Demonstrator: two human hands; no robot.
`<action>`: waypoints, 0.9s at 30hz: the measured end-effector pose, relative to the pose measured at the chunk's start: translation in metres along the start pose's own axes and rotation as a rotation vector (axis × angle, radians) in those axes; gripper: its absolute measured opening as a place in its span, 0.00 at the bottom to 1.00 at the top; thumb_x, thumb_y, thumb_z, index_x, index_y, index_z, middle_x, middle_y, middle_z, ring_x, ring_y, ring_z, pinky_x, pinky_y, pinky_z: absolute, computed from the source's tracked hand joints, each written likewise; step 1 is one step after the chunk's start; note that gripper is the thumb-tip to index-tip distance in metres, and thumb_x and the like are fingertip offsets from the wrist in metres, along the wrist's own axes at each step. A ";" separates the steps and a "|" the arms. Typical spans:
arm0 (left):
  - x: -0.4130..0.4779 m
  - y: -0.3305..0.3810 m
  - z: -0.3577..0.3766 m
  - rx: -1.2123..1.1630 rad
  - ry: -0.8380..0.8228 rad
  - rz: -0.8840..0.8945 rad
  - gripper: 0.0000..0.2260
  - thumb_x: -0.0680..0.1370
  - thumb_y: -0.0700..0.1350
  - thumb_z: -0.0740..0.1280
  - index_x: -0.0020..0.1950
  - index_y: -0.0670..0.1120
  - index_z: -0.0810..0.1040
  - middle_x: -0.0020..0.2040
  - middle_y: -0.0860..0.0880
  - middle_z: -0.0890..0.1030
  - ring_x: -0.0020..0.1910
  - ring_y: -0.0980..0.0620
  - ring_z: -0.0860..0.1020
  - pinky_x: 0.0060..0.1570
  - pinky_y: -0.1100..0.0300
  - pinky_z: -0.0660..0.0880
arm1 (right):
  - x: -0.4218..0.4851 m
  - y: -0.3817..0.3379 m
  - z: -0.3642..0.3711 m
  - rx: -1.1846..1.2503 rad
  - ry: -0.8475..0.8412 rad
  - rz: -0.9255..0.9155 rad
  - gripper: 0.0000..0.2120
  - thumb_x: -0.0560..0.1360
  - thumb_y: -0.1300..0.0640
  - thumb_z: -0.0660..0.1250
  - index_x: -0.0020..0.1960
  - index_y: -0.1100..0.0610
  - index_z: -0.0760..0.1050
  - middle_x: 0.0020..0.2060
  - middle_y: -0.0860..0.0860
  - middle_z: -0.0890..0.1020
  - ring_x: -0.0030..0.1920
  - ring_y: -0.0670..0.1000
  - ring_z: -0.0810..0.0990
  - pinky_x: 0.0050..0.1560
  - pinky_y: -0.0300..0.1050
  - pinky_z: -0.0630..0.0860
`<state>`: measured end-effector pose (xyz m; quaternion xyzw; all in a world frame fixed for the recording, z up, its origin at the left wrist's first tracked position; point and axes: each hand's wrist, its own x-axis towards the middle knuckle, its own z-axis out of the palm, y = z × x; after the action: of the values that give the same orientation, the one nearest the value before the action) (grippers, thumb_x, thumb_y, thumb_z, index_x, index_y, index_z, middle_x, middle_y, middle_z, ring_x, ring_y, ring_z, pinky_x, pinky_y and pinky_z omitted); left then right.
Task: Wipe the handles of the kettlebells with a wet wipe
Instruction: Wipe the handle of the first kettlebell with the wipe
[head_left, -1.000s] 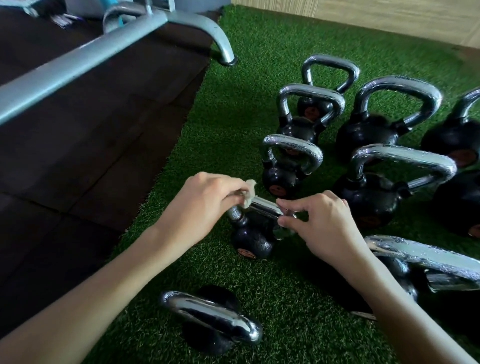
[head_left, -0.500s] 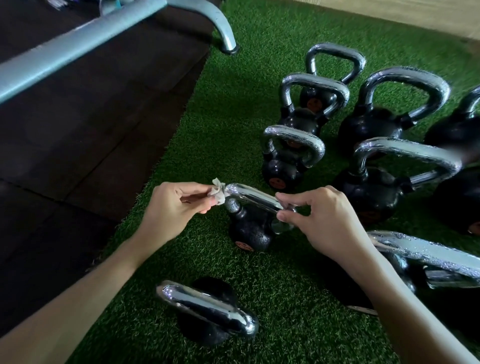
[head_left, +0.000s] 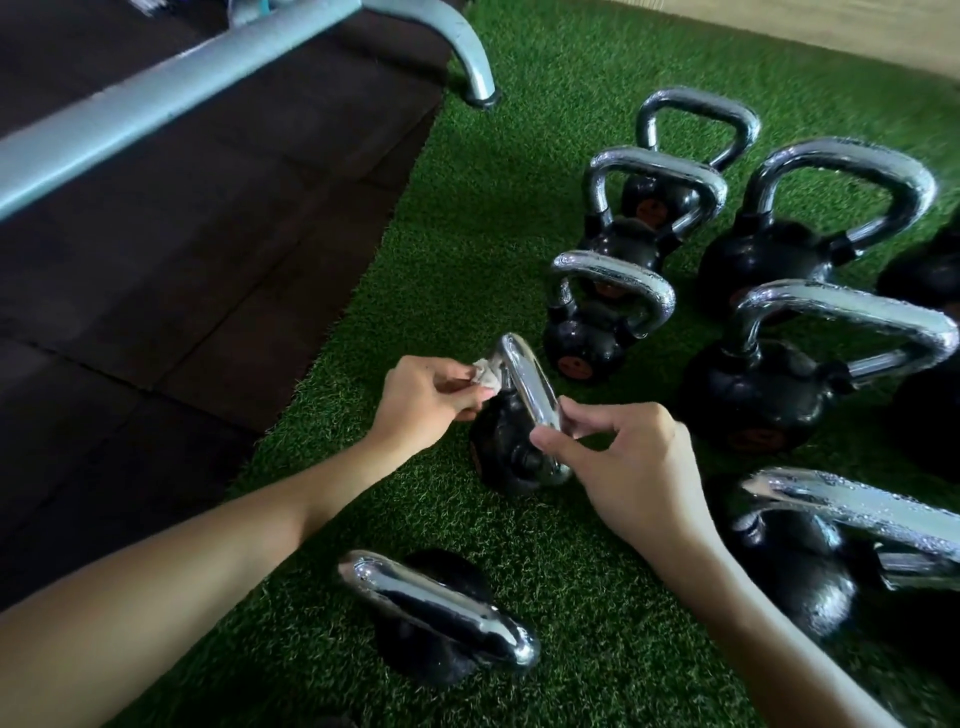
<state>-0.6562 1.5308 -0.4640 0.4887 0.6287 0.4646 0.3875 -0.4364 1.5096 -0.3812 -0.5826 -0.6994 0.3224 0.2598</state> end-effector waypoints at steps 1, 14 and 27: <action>0.000 0.000 0.000 -0.014 0.007 -0.013 0.11 0.73 0.39 0.78 0.54 0.38 0.86 0.44 0.46 0.88 0.40 0.47 0.87 0.40 0.56 0.84 | 0.000 0.001 0.000 -0.006 -0.012 -0.007 0.16 0.71 0.45 0.77 0.57 0.48 0.85 0.45 0.36 0.85 0.46 0.36 0.82 0.44 0.30 0.75; -0.007 0.035 -0.001 -0.375 0.059 -0.214 0.12 0.72 0.37 0.77 0.55 0.37 0.85 0.45 0.40 0.87 0.41 0.48 0.86 0.44 0.57 0.85 | 0.010 0.010 -0.007 0.037 -0.149 -0.042 0.16 0.75 0.50 0.75 0.62 0.50 0.83 0.46 0.39 0.85 0.38 0.33 0.79 0.38 0.27 0.70; -0.044 0.068 0.001 -0.250 -0.140 -0.258 0.11 0.70 0.38 0.79 0.52 0.40 0.86 0.44 0.45 0.88 0.41 0.50 0.86 0.45 0.58 0.84 | 0.016 0.013 -0.016 0.022 -0.232 -0.055 0.16 0.75 0.51 0.75 0.62 0.49 0.82 0.51 0.39 0.86 0.40 0.36 0.79 0.42 0.31 0.75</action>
<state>-0.6279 1.4948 -0.3970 0.3832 0.5950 0.4502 0.5444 -0.4195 1.5294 -0.3806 -0.5192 -0.7368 0.3881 0.1922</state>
